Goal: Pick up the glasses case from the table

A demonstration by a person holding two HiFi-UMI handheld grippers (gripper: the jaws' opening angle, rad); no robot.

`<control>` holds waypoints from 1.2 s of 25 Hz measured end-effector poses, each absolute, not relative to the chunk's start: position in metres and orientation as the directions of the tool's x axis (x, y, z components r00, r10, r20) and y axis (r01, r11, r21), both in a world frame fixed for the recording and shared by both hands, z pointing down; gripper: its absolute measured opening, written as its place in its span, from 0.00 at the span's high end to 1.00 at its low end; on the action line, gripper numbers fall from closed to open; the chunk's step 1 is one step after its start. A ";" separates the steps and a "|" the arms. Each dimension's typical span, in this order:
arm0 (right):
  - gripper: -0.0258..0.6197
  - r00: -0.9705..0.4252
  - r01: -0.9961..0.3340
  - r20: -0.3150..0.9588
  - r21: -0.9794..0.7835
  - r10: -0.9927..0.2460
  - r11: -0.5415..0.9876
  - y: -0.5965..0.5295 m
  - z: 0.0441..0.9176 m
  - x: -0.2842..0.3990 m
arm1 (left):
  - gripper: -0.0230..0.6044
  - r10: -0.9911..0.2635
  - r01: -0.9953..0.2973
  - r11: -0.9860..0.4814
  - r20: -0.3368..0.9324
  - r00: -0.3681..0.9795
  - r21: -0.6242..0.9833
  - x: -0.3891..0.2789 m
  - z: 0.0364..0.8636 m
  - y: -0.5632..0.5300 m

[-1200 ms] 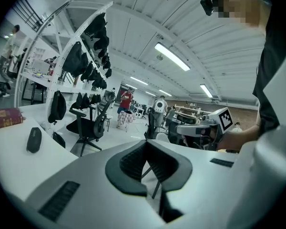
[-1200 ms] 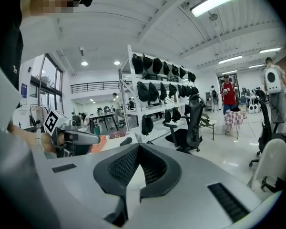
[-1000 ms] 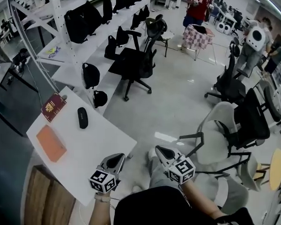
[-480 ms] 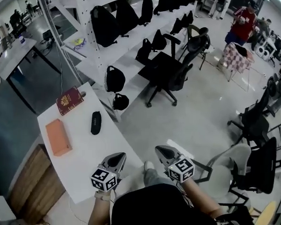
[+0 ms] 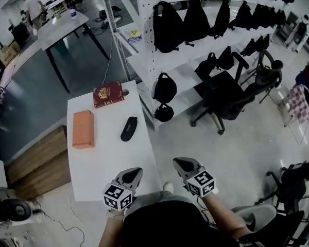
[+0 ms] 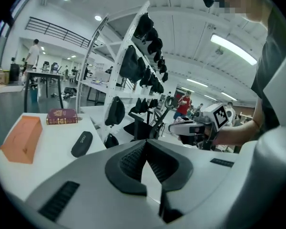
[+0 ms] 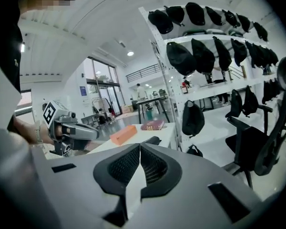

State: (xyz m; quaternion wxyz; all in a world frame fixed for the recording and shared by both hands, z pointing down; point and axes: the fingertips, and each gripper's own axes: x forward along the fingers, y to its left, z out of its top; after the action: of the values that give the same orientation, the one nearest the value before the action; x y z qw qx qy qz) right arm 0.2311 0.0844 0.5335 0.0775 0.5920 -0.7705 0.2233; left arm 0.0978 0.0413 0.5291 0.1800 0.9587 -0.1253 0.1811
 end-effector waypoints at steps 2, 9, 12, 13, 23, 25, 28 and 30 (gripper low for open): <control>0.91 -0.347 -0.932 0.396 -0.244 -0.850 0.267 0.070 0.537 0.225 | 0.94 -0.225 -0.360 -0.881 0.397 0.890 0.306 0.090 0.531 0.039; 0.91 -0.464 -0.884 0.446 -0.183 -0.765 0.430 0.016 0.549 0.201 | 0.93 -0.367 -0.505 -0.801 0.402 0.839 0.323 0.052 0.538 0.023; 0.90 -0.496 -0.862 0.472 -0.169 -0.729 0.478 -0.008 0.556 0.187 | 0.94 -0.405 -0.542 -0.768 0.397 0.824 0.340 0.033 0.542 0.018; 0.89 -0.506 -0.854 0.482 -0.160 -0.715 0.496 -0.017 0.558 0.182 | 0.94 -0.416 -0.553 -0.759 0.397 0.818 0.344 0.026 0.544 0.014; 0.66 -0.510 -0.742 0.640 0.011 -0.575 0.671 -0.099 0.594 0.138 | 0.94 -0.473 -0.620 -0.666 0.409 0.780 0.414 -0.032 0.574 -0.023; 0.62 -0.503 -0.705 0.675 0.041 -0.540 0.708 -0.114 0.602 0.132 | 0.94 -0.477 -0.627 -0.648 0.411 0.777 0.432 -0.038 0.580 -0.030; 0.55 -0.486 -0.639 0.724 0.087 -0.489 0.764 -0.134 0.614 0.119 | 0.94 -0.472 -0.628 -0.625 0.416 0.777 0.463 -0.046 0.588 -0.038; 0.51 -0.466 -0.583 0.758 0.126 -0.458 0.802 -0.147 0.625 0.112 | 0.93 -0.465 -0.624 -0.615 0.418 0.780 0.481 -0.050 0.593 -0.041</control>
State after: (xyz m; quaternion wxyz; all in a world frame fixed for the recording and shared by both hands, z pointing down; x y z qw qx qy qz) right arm 0.1124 -0.1468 0.6249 0.4172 0.3052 -0.8527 0.0754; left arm -0.0498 -0.0413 0.5927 0.3143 0.8896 -0.3061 0.1269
